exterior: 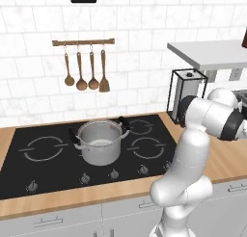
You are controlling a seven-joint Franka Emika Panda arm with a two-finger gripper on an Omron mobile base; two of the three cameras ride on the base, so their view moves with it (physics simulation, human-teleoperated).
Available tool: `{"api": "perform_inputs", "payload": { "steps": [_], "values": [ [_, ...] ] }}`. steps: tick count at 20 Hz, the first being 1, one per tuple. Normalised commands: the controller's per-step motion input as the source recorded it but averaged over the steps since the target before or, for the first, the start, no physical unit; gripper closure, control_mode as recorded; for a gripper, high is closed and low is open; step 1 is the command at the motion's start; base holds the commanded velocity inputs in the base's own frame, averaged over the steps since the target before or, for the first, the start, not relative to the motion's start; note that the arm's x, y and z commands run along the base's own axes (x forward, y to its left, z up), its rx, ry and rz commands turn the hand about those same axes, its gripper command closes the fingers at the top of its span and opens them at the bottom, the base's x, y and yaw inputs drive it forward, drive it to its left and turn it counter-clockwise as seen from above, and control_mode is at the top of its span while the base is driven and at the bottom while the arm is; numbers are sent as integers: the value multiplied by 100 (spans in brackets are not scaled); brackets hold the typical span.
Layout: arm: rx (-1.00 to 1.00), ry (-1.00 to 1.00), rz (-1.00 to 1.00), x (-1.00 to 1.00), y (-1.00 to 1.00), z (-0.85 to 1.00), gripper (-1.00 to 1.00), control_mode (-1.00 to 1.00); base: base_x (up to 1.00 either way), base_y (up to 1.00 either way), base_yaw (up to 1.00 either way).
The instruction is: Put the avocado and avocado in the pot. Retrieve the spatula and lightly stir the vegetables in the pot.
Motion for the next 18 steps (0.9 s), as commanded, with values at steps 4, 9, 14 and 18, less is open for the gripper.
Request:
{"api": "perform_inputs", "payload": {
  "steps": [4,9,14,18],
  "values": [
    [0,0,0,32,-19,-13,-100,-100,0,0,0],
    [0,0,5,32,-7,-9,-100,-100,0,0,0],
    [0,0,7,5,0,-22,-100,-100,0,0,0],
    [0,0,2,0,0,-33,-100,-100,0,0,0]
  ]
}}
